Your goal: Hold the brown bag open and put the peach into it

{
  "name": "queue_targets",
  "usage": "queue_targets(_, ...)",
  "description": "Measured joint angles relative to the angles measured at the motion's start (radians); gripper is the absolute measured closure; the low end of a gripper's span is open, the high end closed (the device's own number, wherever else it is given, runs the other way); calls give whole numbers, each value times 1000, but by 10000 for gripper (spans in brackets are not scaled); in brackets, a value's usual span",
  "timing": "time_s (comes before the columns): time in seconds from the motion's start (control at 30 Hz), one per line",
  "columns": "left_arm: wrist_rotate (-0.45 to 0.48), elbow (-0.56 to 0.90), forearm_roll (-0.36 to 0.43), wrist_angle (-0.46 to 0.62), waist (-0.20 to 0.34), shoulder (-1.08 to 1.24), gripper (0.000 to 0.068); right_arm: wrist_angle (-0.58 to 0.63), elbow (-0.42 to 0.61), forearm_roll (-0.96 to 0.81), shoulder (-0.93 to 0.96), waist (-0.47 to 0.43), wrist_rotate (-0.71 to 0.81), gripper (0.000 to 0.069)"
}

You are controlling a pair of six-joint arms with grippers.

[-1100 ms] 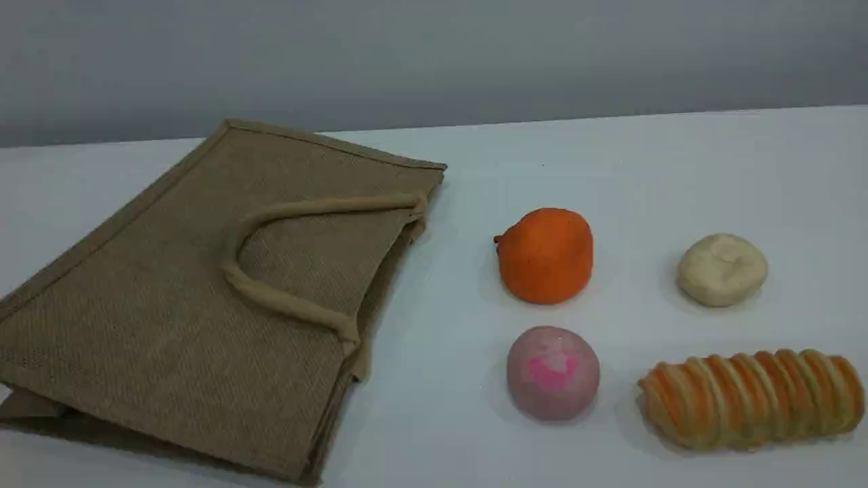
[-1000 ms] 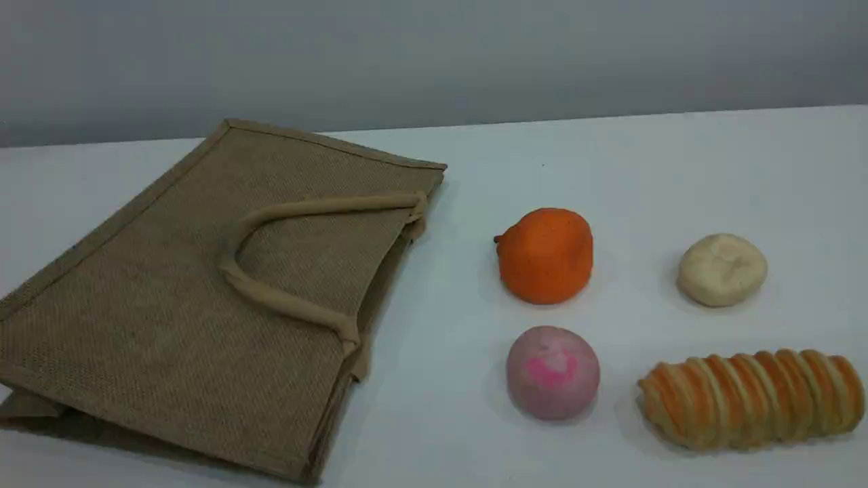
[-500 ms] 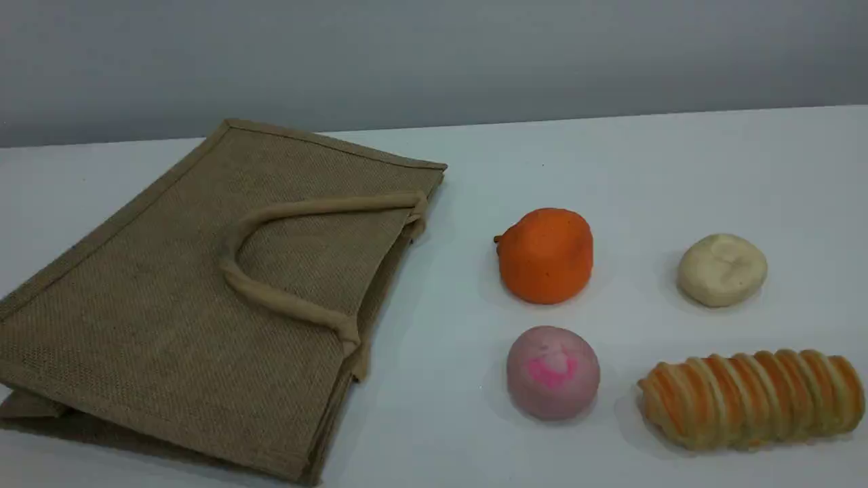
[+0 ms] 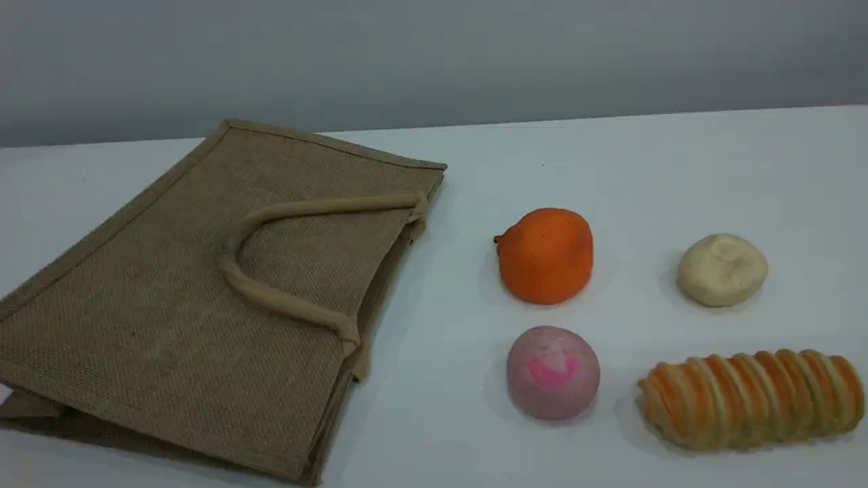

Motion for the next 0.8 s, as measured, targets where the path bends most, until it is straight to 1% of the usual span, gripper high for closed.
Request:
queue_targets(0.13, 0, 0, 0, 0, 0, 0, 239, 0, 0, 2, 0, 2, -1, 104)
queue_targets(0.27, 0, 0, 0, -1, -1, 0, 239, 0, 0, 2, 0, 34, -2, 104)
queue_targets(0.33, 0, 0, 0, -3, -13, 5, 239, 0, 0, -2, 0, 34, 6, 104)
queue_targets(0.43, 0, -4, 6, -7, -43, 33, 239, -5, 0, -4, 0, 60, 19, 110)
queue_targets(0.53, -8, -21, 33, -40, -52, 89, 239, -39, -16, -5, 24, 72, 59, 119)
queue_targets(0.6, -42, -35, 55, -74, -52, 135, 239, -79, -35, -5, 70, 72, 96, 120)
queue_targets(0.7, -86, -62, 55, -125, -52, 219, 239, -138, -73, -5, 149, 72, 129, 121)
queue_targets(0.8, -93, -93, 55, -181, -52, 317, 239, -180, -130, -5, 246, 72, 128, 122)
